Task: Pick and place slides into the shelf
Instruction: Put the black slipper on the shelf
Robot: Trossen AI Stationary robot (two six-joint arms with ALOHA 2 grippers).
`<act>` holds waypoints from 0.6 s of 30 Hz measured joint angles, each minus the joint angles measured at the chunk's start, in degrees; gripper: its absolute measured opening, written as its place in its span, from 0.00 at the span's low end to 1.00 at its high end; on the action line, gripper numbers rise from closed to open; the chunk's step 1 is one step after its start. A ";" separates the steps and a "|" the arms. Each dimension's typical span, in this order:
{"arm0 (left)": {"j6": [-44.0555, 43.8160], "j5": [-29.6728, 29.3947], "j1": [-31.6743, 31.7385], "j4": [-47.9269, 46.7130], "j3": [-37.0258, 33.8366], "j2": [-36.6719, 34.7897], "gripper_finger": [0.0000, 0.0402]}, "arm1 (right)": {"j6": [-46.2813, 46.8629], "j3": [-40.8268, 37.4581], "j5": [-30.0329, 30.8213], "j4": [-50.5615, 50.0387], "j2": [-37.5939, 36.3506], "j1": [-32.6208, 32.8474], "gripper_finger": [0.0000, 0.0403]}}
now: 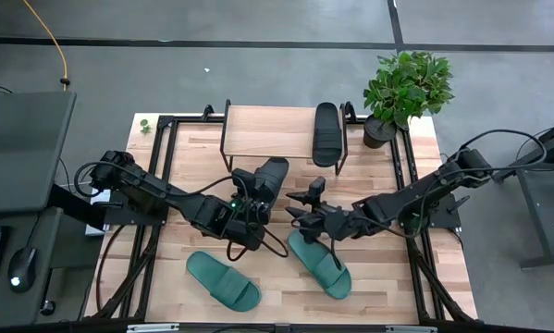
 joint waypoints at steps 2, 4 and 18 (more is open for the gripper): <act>0.00 0.00 0.00 -0.01 0.00 -0.01 0.08 | 0.00 0.00 -0.98 0.32 0.00 0.04 0.49; -0.32 0.41 0.00 0.01 0.00 0.00 0.08 | 0.00 0.00 -1.16 0.72 0.00 0.04 0.49; -1.38 -1.27 -5.90 0.68 0.04 -0.07 0.08 | -0.02 0.00 -1.44 2.53 0.00 0.04 0.49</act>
